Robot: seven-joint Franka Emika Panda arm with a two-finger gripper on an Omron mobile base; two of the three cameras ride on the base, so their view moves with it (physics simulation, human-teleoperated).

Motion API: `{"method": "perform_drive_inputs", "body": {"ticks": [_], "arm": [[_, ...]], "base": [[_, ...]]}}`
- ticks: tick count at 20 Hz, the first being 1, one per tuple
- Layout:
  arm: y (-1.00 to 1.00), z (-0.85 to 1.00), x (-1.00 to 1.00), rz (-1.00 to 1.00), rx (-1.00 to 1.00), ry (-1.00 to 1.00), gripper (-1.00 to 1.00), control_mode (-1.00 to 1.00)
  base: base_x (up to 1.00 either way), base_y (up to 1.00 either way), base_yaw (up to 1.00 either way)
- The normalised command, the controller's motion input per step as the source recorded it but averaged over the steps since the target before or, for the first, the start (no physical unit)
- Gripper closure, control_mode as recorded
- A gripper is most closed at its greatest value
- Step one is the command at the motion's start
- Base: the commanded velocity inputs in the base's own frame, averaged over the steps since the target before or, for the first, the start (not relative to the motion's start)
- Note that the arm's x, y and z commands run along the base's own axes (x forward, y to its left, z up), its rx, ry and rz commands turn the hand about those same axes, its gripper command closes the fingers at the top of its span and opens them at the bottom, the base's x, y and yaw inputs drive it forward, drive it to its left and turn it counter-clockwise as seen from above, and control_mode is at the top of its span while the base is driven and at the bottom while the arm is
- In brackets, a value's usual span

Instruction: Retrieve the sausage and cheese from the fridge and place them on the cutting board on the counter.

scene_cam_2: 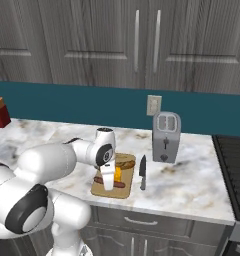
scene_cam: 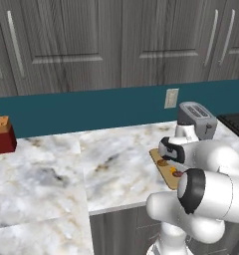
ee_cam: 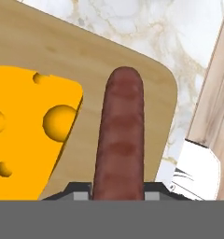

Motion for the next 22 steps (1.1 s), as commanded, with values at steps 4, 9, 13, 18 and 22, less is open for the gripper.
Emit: {"method": "perform_drive_inputs", "body": {"ticks": [4, 9, 13, 18, 22], "arm": [[0.0, -0.03, -0.02, 0.0, 0.0, 0.02, -1.0, -1.0], [-0.05, 0.02, -0.17, 0.0, 0.01, 0.0, -1.0, -1.0], [0.0, 0.21, -0.15, 0.0, 0.04, 0.0, -1.0, -1.0], [0.0, 0.29, -0.4, 0.17, 0.02, 0.0, -1.0, -1.0], [0.04, 0.23, -0.61, 0.4, -0.02, -0.05, -1.0, -1.0]], "base": [[0.0, 0.0, 0.0], [0.0, 0.0, 0.0], [0.0, 0.0, 0.0], [0.0, 0.0, 0.0], [0.0, 0.0, 0.0]]}}
